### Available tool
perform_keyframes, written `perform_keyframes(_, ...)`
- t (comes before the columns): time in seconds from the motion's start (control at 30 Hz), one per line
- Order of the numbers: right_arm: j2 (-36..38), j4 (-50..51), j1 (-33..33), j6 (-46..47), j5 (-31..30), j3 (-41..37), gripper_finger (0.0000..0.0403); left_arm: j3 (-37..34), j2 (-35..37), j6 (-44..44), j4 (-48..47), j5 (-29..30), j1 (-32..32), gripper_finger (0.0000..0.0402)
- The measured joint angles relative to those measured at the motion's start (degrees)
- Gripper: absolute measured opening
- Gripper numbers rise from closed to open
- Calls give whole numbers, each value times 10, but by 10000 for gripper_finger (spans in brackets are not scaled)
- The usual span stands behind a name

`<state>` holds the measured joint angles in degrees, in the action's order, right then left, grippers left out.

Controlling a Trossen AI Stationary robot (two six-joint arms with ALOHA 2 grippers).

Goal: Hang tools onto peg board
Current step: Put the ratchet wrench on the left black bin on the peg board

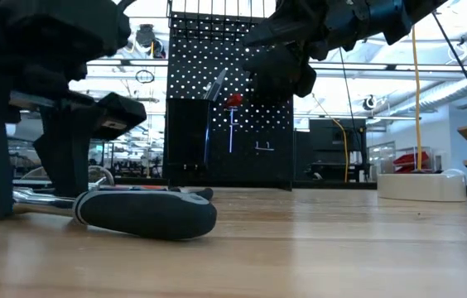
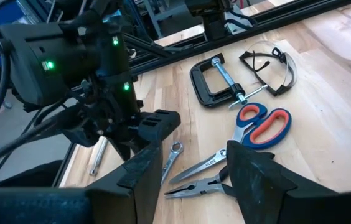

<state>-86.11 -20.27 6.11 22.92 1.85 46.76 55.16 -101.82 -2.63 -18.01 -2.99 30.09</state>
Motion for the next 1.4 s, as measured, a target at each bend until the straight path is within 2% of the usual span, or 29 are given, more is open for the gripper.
perform_keyframes(0.23,0,0,0,-1,0,0,171,3,-10,6,-27,26,1,117)
perform_keyframes(0.53,0,0,0,-1,0,0,171,3,-21,4,-37,48,-1,8)
perform_keyframes(0.7,0,0,0,4,0,0,171,9,-8,17,-53,49,0,1)
perform_keyframes(0.8,0,5,0,30,29,0,171,20,13,32,-104,67,0,0)
perform_keyframes(1.0,-1,38,0,64,73,0,171,88,46,96,-222,180,5,0)
perform_keyframes(1.1,-14,31,-2,64,91,0,171,117,48,137,-247,218,8,0)
perform_keyframes(1.4,-66,-31,3,-78,87,0,171,137,51,143,-263,232,7,0)
